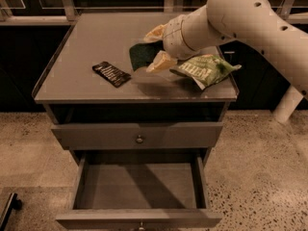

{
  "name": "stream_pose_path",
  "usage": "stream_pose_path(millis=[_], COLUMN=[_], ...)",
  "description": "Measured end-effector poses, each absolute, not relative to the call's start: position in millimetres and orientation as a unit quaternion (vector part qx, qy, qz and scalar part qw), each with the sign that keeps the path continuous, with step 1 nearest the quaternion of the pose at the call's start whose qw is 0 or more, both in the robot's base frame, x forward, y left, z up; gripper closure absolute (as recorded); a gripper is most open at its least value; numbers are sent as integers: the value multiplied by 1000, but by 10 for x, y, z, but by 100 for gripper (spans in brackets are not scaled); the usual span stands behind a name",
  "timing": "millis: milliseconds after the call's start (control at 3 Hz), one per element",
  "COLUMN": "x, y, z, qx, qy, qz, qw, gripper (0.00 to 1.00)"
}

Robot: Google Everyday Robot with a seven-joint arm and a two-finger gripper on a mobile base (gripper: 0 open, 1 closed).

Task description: Pick sponge from middle drawer and place on counter

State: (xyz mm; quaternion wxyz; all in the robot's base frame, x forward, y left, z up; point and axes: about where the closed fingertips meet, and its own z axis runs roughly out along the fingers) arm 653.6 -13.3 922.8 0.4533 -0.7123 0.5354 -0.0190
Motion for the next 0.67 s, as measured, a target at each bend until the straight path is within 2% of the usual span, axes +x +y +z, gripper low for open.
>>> stream_pose_path(millis=[333, 667], x=[6536, 6536], y=[-132, -132], z=[9227, 9227], qx=[-712, -712], qy=[535, 535], qz=[-19, -19], qw=[453, 453], gripper=[0, 0])
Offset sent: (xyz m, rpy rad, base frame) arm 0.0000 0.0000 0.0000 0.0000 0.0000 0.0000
